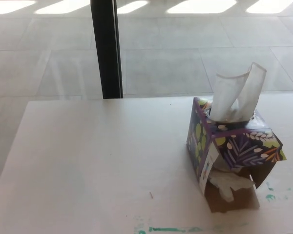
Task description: The robot uses its right hand to pull out a tissue from the tissue box kept in the middle of the desk and put it on the right side
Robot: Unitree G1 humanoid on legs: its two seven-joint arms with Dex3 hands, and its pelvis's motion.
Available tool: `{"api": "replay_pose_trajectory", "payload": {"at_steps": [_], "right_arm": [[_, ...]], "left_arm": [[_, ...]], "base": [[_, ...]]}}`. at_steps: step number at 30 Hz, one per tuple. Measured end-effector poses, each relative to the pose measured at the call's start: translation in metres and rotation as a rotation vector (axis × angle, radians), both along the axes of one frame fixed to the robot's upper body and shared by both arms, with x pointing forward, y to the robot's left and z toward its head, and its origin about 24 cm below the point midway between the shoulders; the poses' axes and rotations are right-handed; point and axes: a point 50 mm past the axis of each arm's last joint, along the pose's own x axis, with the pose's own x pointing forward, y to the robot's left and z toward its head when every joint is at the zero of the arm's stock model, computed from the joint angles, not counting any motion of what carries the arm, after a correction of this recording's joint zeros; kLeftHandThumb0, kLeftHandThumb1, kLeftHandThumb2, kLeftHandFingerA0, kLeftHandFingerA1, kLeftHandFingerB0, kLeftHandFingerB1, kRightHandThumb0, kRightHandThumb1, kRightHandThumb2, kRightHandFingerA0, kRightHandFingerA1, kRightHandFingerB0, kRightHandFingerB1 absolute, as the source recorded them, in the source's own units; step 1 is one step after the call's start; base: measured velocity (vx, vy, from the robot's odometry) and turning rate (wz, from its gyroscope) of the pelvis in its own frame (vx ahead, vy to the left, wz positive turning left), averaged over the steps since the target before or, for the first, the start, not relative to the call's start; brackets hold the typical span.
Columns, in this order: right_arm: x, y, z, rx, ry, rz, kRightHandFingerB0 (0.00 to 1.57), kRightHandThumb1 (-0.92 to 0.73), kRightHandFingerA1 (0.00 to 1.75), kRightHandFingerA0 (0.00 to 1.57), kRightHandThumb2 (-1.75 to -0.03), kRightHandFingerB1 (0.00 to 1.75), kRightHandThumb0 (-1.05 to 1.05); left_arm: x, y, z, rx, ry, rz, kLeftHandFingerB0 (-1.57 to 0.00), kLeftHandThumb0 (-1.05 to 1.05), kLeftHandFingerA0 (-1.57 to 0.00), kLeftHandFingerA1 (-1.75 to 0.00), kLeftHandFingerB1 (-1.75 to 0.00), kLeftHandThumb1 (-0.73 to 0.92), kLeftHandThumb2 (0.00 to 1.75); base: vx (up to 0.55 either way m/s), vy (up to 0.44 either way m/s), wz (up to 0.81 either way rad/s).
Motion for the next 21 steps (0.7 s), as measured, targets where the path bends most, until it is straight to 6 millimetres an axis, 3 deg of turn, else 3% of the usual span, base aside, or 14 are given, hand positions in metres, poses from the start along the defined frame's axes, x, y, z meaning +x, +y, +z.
{"api": "replay_pose_trajectory", "payload": {"at_steps": [1,2,4,7,9,10,13,14,15,16,17,18,20,21], "right_arm": [[0.001,-0.003,0.004,0.0,-0.017,-0.022,0.5,-0.53,0.86,0.82,-0.91,0.68,-0.67],[0.004,-0.009,0.009,-0.003,-0.044,-0.05,0.48,-0.7,0.88,0.78,-0.59,0.65,-0.63],[0.013,-0.02,0.021,-0.006,-0.103,-0.102,0.42,-0.7,0.83,0.72,-0.61,0.65,-0.67],[0.037,-0.041,0.047,-0.012,-0.222,-0.165,0.48,-0.65,0.92,0.74,-0.6,0.68,-0.71],[0.052,-0.046,0.066,-0.02,-0.31,-0.172,0.41,-0.71,0.9,0.69,-0.61,0.63,-0.74],[0.06,-0.048,0.076,-0.027,-0.348,-0.167,0.44,-0.7,0.9,0.77,-0.62,0.61,-0.71],[0.089,-0.046,0.113,-0.062,-0.481,-0.118,0.42,-0.72,0.85,0.69,-0.61,0.63,-0.75],[0.099,-0.044,0.125,-0.072,-0.521,-0.097,0.35,-0.61,0.78,0.6,-0.98,0.57,-0.69],[0.11,-0.04,0.139,-0.086,-0.568,-0.07,0.36,-0.77,0.69,0.57,-0.63,0.4,-0.57],[0.118,-0.037,0.149,-0.095,-0.603,-0.048,0.3,-0.62,0.71,0.54,-0.94,0.53,-0.53],[0.125,-0.033,0.159,-0.104,-0.632,-0.026,0.28,-0.76,0.65,0.53,-0.62,0.38,-0.46],[0.134,-0.028,0.171,-0.116,-0.67,0.003,0.31,-0.72,0.62,0.58,-0.63,0.38,-0.5],[0.15,-0.017,0.193,-0.129,-0.736,0.054,0.31,-0.74,0.63,0.55,-0.62,0.39,-0.55],[0.163,-0.007,0.214,-0.143,-0.796,0.102,0.31,-0.74,0.63,0.55,-0.62,0.39,-0.55]], "left_arm": [[-0.001,0.0,0.0,-0.006,-0.002,0.003,-0.43,-1.05,-0.76,-1.37,-1.36,0.89,0.87],[-0.001,0.0,-0.001,-0.011,-0.006,0.005,-0.43,-1.05,-0.77,-1.36,-1.37,0.89,0.87],[-0.001,0.0,-0.001,-0.017,-0.012,0.008,-0.43,-1.05,-0.76,-1.37,-1.37,0.88,0.88],[-0.002,-0.001,-0.001,-0.028,-0.02,0.014,-0.44,-1.05,-0.75,-1.38,-1.37,0.89,0.88],[-0.003,-0.001,-0.001,-0.032,-0.021,0.016,-0.48,-1.05,-0.78,-1.37,-1.38,0.88,0.88],[-0.003,-0.001,-0.001,-0.033,-0.021,0.016,-0.47,-1.05,-0.79,-1.39,-1.38,0.87,0.88],[-0.003,-0.001,-0.002,-0.036,-0.023,0.019,-0.47,-1.05,-0.8,-1.37,-1.37,0.87,0.88],[-0.003,-0.001,-0.002,-0.036,-0.025,0.019,-0.47,-1.05,-0.79,-1.4,-1.39,0.87,0.88],[-0.003,-0.001,-0.002,-0.037,-0.025,0.02,-0.46,-1.05,-0.78,-1.39,-1.39,0.87,0.88],[-0.003,-0.001,-0.002,-0.037,-0.025,0.02,-0.44,-1.05,-0.76,-1.39,-1.38,0.88,0.88],[-0.003,-0.001,-0.002,-0.037,-0.025,0.02,-0.43,-1.05,-0.75,-1.39,-1.38,0.89,0.88],[-0.003,-0.001,-0.002,-0.037,-0.025,0.02,-0.43,-1.05,-0.76,-1.38,-1.38,0.89,0.88],[-0.005,-0.001,-0.002,-0.037,-0.023,0.021,-0.47,-1.05,-0.84,-1.37,-1.39,0.88,0.89],[-0.005,-0.001,-0.002,-0.038,-0.023,0.021,-0.47,-1.05,-0.84,-1.37,-1.39,0.88,0.89]], "base": [[0.0,0.0,0.0],[0.0,0.0,0.0],[0.0,0.0,0.0],[0.0,0.0,0.0],[0.0,0.0,0.0],[0.0,-0.005,0.07],[0.0,0.0,0.0],[0.0,0.0,0.0],[0.0,0.0,0.0],[0.0,0.0,0.0],[0.0,0.0,0.0],[0.0,0.0,0.0],[0.0,0.0,0.0],[0.0,0.0,0.0]]}}
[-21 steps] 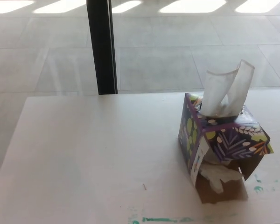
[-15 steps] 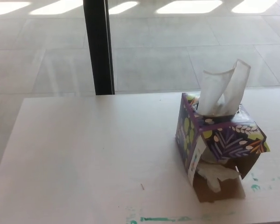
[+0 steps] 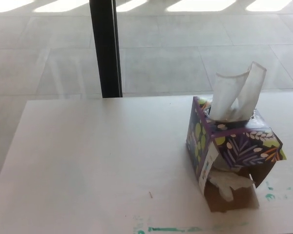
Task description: The robot uses its right hand to pull out a tissue from the tissue box kept in the middle of the desk and put it on the right side
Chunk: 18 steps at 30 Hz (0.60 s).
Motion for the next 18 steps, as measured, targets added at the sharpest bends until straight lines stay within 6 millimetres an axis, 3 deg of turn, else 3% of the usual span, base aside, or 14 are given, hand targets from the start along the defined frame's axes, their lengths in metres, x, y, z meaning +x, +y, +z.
{"api": "replay_pose_trajectory", "payload": {"at_steps": [1,2,3,6,7,12,14,15,16,17,18], "right_arm": [[0.008,0.007,0.012,-0.014,-0.033,0.027,0.29,-0.58,0.74,0.53,-0.91,0.53,-0.56],[0.015,0.013,0.023,-0.024,-0.062,0.052,0.29,-0.58,0.71,0.54,-0.93,0.52,-0.58],[0.021,0.02,0.033,-0.031,-0.09,0.076,0.32,-0.72,0.67,0.53,-0.61,0.4,-0.53],[0.039,0.04,0.06,-0.053,-0.152,0.148,0.36,-0.71,0.68,0.58,-0.61,0.39,-0.53],[0.043,0.045,0.066,-0.06,-0.166,0.163,0.29,-0.57,0.68,0.53,-0.93,0.5,-0.59],[0.072,0.093,0.11,-0.169,-0.216,0.325,0.33,-0.58,0.68,0.55,-0.96,0.51,-0.69],[0.079,0.111,0.122,-0.225,-0.213,0.387,0.32,-0.55,0.72,0.55,-0.94,0.5,-0.67],[0.083,0.121,0.126,-0.258,-0.202,0.419,0.41,-0.67,0.72,0.56,-0.59,0.36,-0.64],[0.085,0.126,0.129,-0.277,-0.194,0.436,0.41,-0.65,0.7,0.57,-0.6,0.34,-0.64],[0.09,0.136,0.132,-0.318,-0.172,0.474,0.33,-0.54,0.73,0.52,-0.89,0.47,-0.71],[0.093,0.143,0.133,-0.345,-0.152,0.5,0.34,-0.63,0.65,0.38,-0.6,0.32,-0.65]], "left_arm": [[0.0,0.0,0.0,0.0,0.001,0.0,-0.48,-1.05,-0.81,-1.35,-1.37,0.88,0.88],[-0.001,0.0,0.0,0.0,0.001,0.001,-0.47,-1.05,-0.81,-1.34,-1.36,0.88,0.88],[0.0,0.0,0.0,0.0,0.001,0.0,-0.48,-1.05,-0.81,-1.36,-1.36,0.88,0.88],[-0.001,0.0,0.0,0.0,0.001,0.001,-0.47,-1.05,-0.81,-1.34,-1.36,0.88,0.88],[-0.001,0.0,0.0,0.0,0.001,0.001,-0.47,-1.05,-0.81,-1.34,-1.36,0.88,0.87],[-0.001,0.0,0.0,-0.001,0.001,0.001,-0.48,-1.05,-0.83,-1.34,-1.38,0.88,0.87],[-0.001,0.0,0.0,-0.002,0.0,-0.001,-0.46,-1.05,-0.83,-1.34,-1.39,0.88,0.88],[-0.001,0.0,0.0,-0.002,0.0,-0.001,-0.47,-1.05,-0.83,-1.34,-1.39,0.88,0.88],[-0.001,0.0,0.0,-0.003,0.0,-0.002,-0.47,-1.05,-0.83,-1.35,-1.39,0.88,0.89],[-0.001,0.0,0.0,-0.004,0.0,-0.003,-0.48,-1.05,-0.84,-1.34,-1.38,0.88,0.88],[-0.001,0.0,0.0,-0.004,0.0,-0.003,-0.48,-1.05,-0.84,-1.31,-1.37,0.88,0.88]], "base": [[0.0,0.0,0.0],[0.0,0.0,0.0],[0.0,0.0,0.0],[0.0,0.0,0.0],[0.0,0.0,0.0],[0.0,0.0,0.0],[0.0,0.0,0.0],[0.0,0.0,0.0],[0.0,0.0,0.0],[0.0,0.0,0.0],[0.0,0.0,0.0]]}}
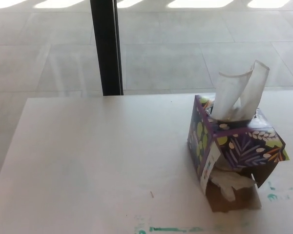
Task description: The robot uses its right hand to pull out a tissue from the tissue box kept in the middle of the desk and put it on the right side
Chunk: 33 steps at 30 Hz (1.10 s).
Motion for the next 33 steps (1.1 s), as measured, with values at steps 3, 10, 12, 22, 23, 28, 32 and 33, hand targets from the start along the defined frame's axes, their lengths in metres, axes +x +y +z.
{"api": "replay_pose_trajectory", "payload": {"at_steps": [3,10,12,22,23,28,32,33], "right_arm": [[0.008,0.015,0.0,-0.088,0.049,0.044,0.23,-0.65,0.51,0.15,-0.6,0.33,-0.72],[0.021,0.036,-0.009,-0.283,0.175,0.104,0.0,-0.53,0.13,0.0,-0.9,0.19,-0.93],[0.022,0.04,-0.01,-0.329,0.2,0.123,0.0,-0.52,0.15,0.0,-0.89,0.2,-0.92],[0.023,0.052,-0.021,-0.53,0.324,0.198,0.07,-0.42,0.0,0.0,-0.82,0.28,-0.85],[0.023,0.052,-0.022,-0.548,0.339,0.205,0.06,-0.42,0.0,0.0,-0.82,0.27,-0.86],[0.023,0.055,-0.027,-0.634,0.403,0.236,0.08,-0.38,0.0,0.0,-0.79,0.34,-0.87],[0.022,0.055,-0.029,-0.705,0.452,0.252,0.13,-0.49,0.0,0.0,-0.93,0.33,-0.84],[0.022,0.054,-0.03,-0.729,0.47,0.256,0.13,-0.49,0.0,0.0,-0.93,0.33,-0.84]], "left_arm": [[-0.001,0.0,0.0,0.0,0.002,0.0,-0.47,-1.05,-0.83,-1.32,-1.38,0.86,0.88],[-0.002,0.0,0.0,-0.001,0.004,0.0,-0.46,-1.05,-0.82,-1.34,-1.37,0.87,0.88],[-0.002,0.0,0.0,-0.001,0.004,0.0,-0.46,-1.05,-0.82,-1.34,-1.37,0.87,0.88],[-0.002,0.0,0.0,-0.002,0.006,-0.002,-0.49,-1.05,-0.8,-1.35,-1.37,0.88,0.88],[-0.002,0.0,0.0,-0.002,0.006,-0.002,-0.49,-1.05,-0.8,-1.35,-1.37,0.89,0.88],[-0.002,0.0,-0.001,-0.002,0.007,-0.002,-0.46,-1.05,-0.79,-1.34,-1.35,0.89,0.89],[-0.002,0.0,-0.001,-0.002,0.007,-0.002,-0.48,-1.05,-0.8,-1.37,-1.37,0.88,0.89],[-0.002,0.0,-0.001,-0.002,0.007,-0.002,-0.48,-1.05,-0.8,-1.37,-1.37,0.88,0.89]], "base": [[0.0,0.0,0.0],[0.0,0.0,0.0],[0.0,0.0,0.0],[0.0,0.0,0.0],[0.0,0.0,0.0],[0.0,0.0,0.0],[0.0,0.0,0.0],[0.0,0.0,0.0]]}}
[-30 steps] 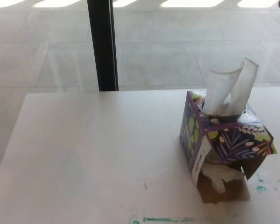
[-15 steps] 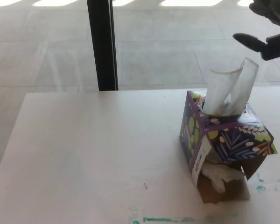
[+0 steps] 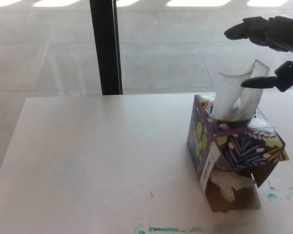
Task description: The robot uses its right hand to pull out a tissue from the tissue box kept in the middle of the desk and put it on the right side
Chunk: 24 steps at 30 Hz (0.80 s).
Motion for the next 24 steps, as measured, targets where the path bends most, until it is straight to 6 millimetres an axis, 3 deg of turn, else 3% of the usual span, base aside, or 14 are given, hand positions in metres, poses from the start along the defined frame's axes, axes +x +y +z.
{"api": "replay_pose_trajectory", "payload": {"at_steps": [4,5,6,13,14,16,17,18,19,20,21,22,23,24], "right_arm": [[-0.001,-0.001,-0.004,-0.073,0.047,0.012,0.09,-0.43,0.05,0.0,-0.88,0.33,-0.82],[-0.002,-0.002,-0.005,-0.095,0.062,0.015,0.1,-0.5,0.09,0.0,-0.63,0.31,-0.97],[-0.002,-0.002,-0.005,-0.115,0.074,0.018,0.11,-0.52,0.06,0.0,-0.59,0.31,-0.95],[-0.004,-0.004,-0.014,-0.254,0.165,0.041,0.14,-0.5,0.08,0.0,-0.56,0.29,-0.85],[-0.004,-0.005,-0.016,-0.277,0.175,0.043,0.19,-0.47,0.2,0.0,-0.58,0.3,-0.83],[-0.004,-0.005,-0.018,-0.316,0.182,0.047,0.19,-0.47,0.2,0.0,-0.58,0.3,-0.83],[-0.004,-0.005,-0.018,-0.332,0.181,0.049,0.23,-0.42,0.52,0.12,-0.79,0.43,-0.68],[-0.004,-0.005,-0.019,-0.343,0.173,0.05,0.33,-0.6,0.47,0.25,-0.58,0.31,-0.58],[-0.003,-0.006,-0.022,-0.347,0.156,0.052,0.33,-0.6,0.47,0.25,-0.58,0.31,-0.58],[-0.003,-0.006,-0.023,-0.349,0.152,0.054,0.38,-0.67,0.51,0.5,-0.61,0.33,-0.5],[-0.003,-0.006,-0.026,-0.354,0.139,0.059,0.38,-0.67,0.51,0.5,-0.61,0.33,-0.5],[-0.003,-0.005,-0.029,-0.359,0.127,0.063,0.34,-0.56,0.65,0.56,-0.89,0.49,-0.49],[-0.003,-0.005,-0.031,-0.363,0.115,0.068,0.45,-0.71,0.68,0.71,-0.61,0.36,-0.43],[-0.003,-0.004,-0.032,-0.366,0.102,0.073,0.59,-0.71,1.37,0.81,-0.63,0.42,-0.35]], "left_arm": [[0.0,0.0,0.0,0.0,0.0,0.0,-0.47,-1.05,-0.81,-1.35,-1.37,0.88,0.89],[0.0,0.0,0.0,0.0,0.001,0.0,-0.46,-1.05,-0.79,-1.34,-1.35,0.89,0.89],[0.0,0.0,0.0,0.0,0.001,0.0,-0.48,-1.05,-0.82,-1.34,-1.35,0.88,0.89],[-0.004,0.0,0.0,0.001,0.009,0.001,-0.46,-1.05,-0.79,-1.33,-1.35,0.9,0.89],[-0.005,0.0,0.0,0.002,0.01,0.0,-0.48,-1.05,-0.81,-1.35,-1.34,0.88,0.88],[-0.006,0.0,-0.001,0.001,0.014,0.001,-0.48,-1.05,-0.81,-1.35,-1.34,0.88,0.88],[-0.007,0.0,-0.001,0.001,0.015,0.0,-0.49,-1.05,-0.82,-1.32,-1.36,0.89,0.89],[-0.007,0.0,-0.001,0.001,0.016,-0.001,-0.48,-1.05,-0.84,-1.32,-1.36,0.89,0.89],[-0.007,0.0,-0.001,0.002,0.016,-0.002,-0.48,-1.05,-0.84,-1.32,-1.36,0.89,0.89],[-0.007,0.0,-0.001,0.002,0.016,-0.003,-0.47,-1.05,-0.81,-1.35,-1.38,0.88,0.88],[-0.007,0.0,-0.001,0.004,0.016,-0.005,-0.47,-1.05,-0.81,-1.35,-1.38,0.88,0.88],[-0.007,0.0,-0.001,0.004,0.016,-0.005,-0.46,-1.05,-0.83,-1.33,-1.38,0.87,0.9],[-0.007,0.0,-0.001,0.004,0.016,-0.006,-0.47,-1.05,-0.83,-1.33,-1.39,0.89,0.89],[-0.007,0.0,-0.001,0.004,0.017,-0.006,-0.46,-1.05,-0.79,-1.37,-1.4,0.9,0.88]], "base": [[0.0,0.0,0.0],[0.0,0.0,0.0],[0.0,0.0,0.0],[0.0,0.0,0.0],[0.0,0.0,0.0],[0.0,0.0,0.0],[0.0,0.0,0.0],[0.0,0.0,0.0],[0.0,0.0,0.0],[0.0,0.0,0.0],[0.0,0.0,0.0],[0.0,0.0,0.0],[0.0,0.0,0.0],[0.0,0.0,0.0]]}}
